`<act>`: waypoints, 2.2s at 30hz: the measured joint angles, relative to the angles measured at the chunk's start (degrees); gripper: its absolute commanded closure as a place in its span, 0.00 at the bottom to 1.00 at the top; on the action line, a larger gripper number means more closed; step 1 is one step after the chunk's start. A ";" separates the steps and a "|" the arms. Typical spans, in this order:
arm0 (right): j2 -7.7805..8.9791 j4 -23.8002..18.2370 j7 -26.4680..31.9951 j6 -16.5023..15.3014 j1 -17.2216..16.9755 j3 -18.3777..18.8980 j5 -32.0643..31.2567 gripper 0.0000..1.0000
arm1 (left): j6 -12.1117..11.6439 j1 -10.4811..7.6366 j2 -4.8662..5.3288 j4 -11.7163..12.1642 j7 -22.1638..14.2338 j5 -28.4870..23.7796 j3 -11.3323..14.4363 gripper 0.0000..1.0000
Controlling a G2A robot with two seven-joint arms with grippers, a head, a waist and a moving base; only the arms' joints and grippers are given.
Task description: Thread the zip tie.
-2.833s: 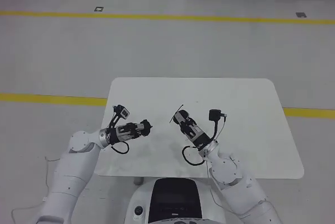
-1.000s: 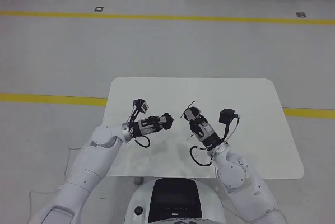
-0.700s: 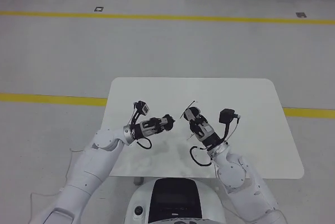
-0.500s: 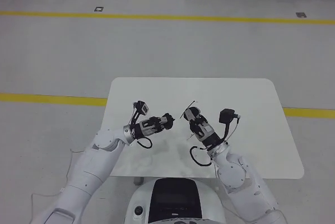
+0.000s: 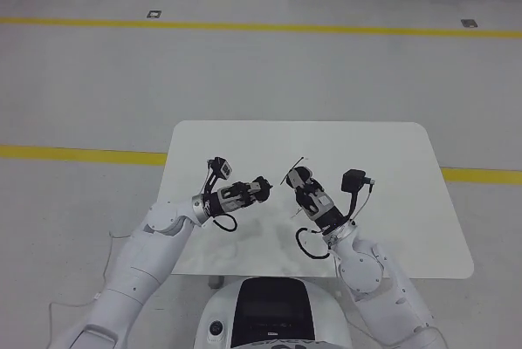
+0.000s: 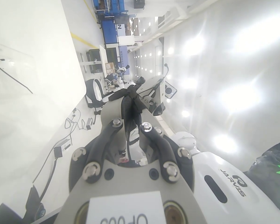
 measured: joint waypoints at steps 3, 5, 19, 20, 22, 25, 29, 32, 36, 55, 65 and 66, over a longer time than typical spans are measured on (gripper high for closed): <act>0.00 0.00 0.00 0.00 0.00 0.00 0.00 1.00 | 0.00 0.00 0.00 0.00 0.00 0.00 0.00 1.00; 0.00 0.00 0.00 0.00 0.00 0.00 0.00 1.00 | 0.00 0.00 0.00 0.00 0.00 0.00 0.00 1.00; -0.17 0.13 -1.08 1.35 0.41 -0.80 0.02 1.00 | 0.00 0.00 0.00 0.00 0.00 0.00 0.00 1.00; -0.22 0.31 -1.43 1.54 0.45 -1.17 -0.12 1.00 | 0.00 0.00 0.00 0.00 0.00 0.00 0.00 1.00; -0.30 0.61 -1.88 1.68 0.45 -1.72 -0.21 1.00 | 0.00 0.00 0.00 0.00 0.00 0.00 0.00 1.00; -0.40 1.07 -2.29 2.02 0.51 -2.58 -0.51 1.00 | 0.00 0.00 0.00 0.00 0.00 0.00 0.00 1.00; -0.53 1.66 -2.60 2.51 1.02 -3.55 -1.18 1.00 | 0.00 0.00 0.00 0.00 0.00 0.00 0.00 1.00; -0.59 1.66 -3.15 2.66 1.11 -3.94 -1.54 1.00 | 0.00 0.00 0.00 0.00 0.00 0.00 0.00 1.00; -0.60 1.54 -3.61 2.67 1.03 -4.01 -1.63 1.00 | 0.00 0.00 0.00 0.00 0.00 0.00 0.00 1.00; -0.63 1.59 -4.57 3.66 1.14 -4.57 -3.07 1.00 | 0.00 0.00 0.00 0.00 0.00 0.00 0.00 1.00; -0.64 1.98 -4.96 3.67 1.39 -4.58 -3.12 1.00 | 0.00 0.00 0.00 0.00 0.00 0.00 0.00 1.00; -0.64 1.98 -4.98 3.59 1.39 -4.58 -3.07 1.00 | 0.00 0.00 0.00 0.00 0.00 0.00 0.00 1.00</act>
